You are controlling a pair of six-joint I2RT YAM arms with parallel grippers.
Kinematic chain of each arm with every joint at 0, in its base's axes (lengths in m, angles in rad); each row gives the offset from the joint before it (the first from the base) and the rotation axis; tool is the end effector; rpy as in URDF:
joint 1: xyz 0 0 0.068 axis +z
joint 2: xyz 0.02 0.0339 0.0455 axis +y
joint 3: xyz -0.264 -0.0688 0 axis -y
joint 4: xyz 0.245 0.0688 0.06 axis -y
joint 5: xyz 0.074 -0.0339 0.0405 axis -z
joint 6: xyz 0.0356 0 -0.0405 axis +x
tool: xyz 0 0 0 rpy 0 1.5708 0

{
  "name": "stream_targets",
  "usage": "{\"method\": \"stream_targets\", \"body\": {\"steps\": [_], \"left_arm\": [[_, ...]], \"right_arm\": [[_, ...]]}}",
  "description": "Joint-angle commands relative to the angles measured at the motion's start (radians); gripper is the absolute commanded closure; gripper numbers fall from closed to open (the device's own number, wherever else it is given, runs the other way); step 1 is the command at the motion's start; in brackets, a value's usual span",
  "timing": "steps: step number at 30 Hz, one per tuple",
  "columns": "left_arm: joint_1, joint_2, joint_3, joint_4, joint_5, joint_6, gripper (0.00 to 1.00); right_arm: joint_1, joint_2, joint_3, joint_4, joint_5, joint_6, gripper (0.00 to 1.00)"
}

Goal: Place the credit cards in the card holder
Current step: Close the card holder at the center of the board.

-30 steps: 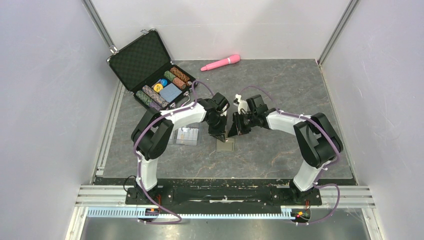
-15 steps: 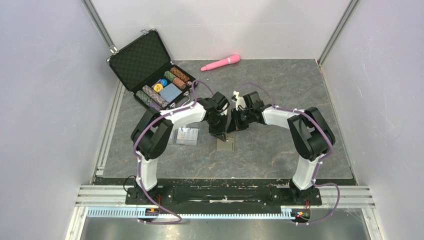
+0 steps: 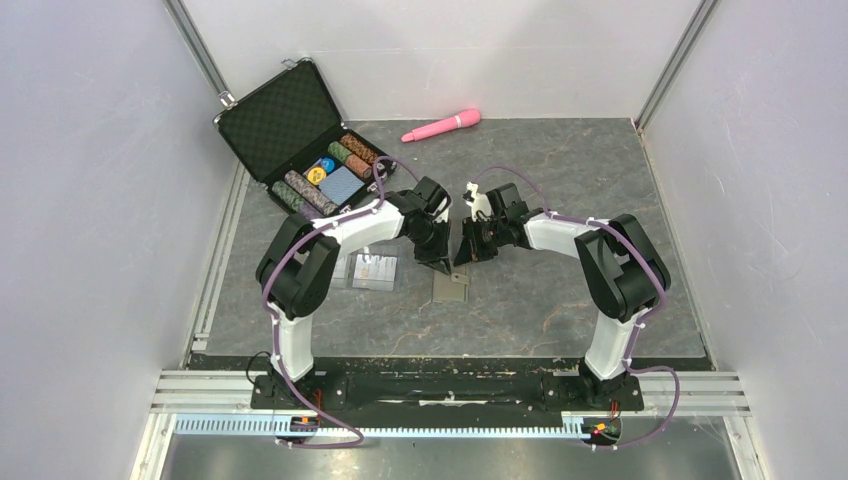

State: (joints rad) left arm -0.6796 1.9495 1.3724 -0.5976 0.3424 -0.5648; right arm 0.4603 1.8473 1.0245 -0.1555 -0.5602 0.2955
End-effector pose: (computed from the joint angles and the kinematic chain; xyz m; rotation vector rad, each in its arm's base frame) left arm 0.3014 -0.2589 0.1762 0.2690 2.9134 -0.7528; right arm 0.3149 0.1772 0.1423 -0.4452 2.5936 0.9961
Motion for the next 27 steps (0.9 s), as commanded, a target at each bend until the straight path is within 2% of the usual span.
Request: {"method": "stream_targets", "body": {"steps": [1, 2, 4, 6, 19, 27], "left_arm": [[0.006, -0.048, -0.015, 0.054, 0.058, -0.020, 0.98], [0.006, -0.051, -0.022, 0.075, 0.078, -0.022, 0.98], [0.006, -0.060, -0.032, 0.094, 0.092, -0.037, 0.76], [0.007, -0.070, -0.046, 0.108, 0.088, -0.044, 0.69], [0.040, -0.142, -0.167, 0.274, 0.154, -0.120, 0.67], [0.039, -0.084, -0.165, 0.271, 0.204, -0.119, 0.64]], "right_arm": [[0.003, 0.016, -0.015, -0.070, 0.042, -0.032, 0.90], [0.003, 0.015, -0.017, -0.070, 0.040, -0.032, 0.90], [0.003, 0.012, -0.017, -0.071, 0.039, -0.032, 0.90], [0.003, 0.011, -0.018, -0.071, 0.040, -0.032, 0.90], [0.003, 0.015, -0.018, -0.071, 0.031, -0.032, 0.90], [0.003, 0.014, -0.018, -0.069, 0.029, -0.033, 0.89]]}}
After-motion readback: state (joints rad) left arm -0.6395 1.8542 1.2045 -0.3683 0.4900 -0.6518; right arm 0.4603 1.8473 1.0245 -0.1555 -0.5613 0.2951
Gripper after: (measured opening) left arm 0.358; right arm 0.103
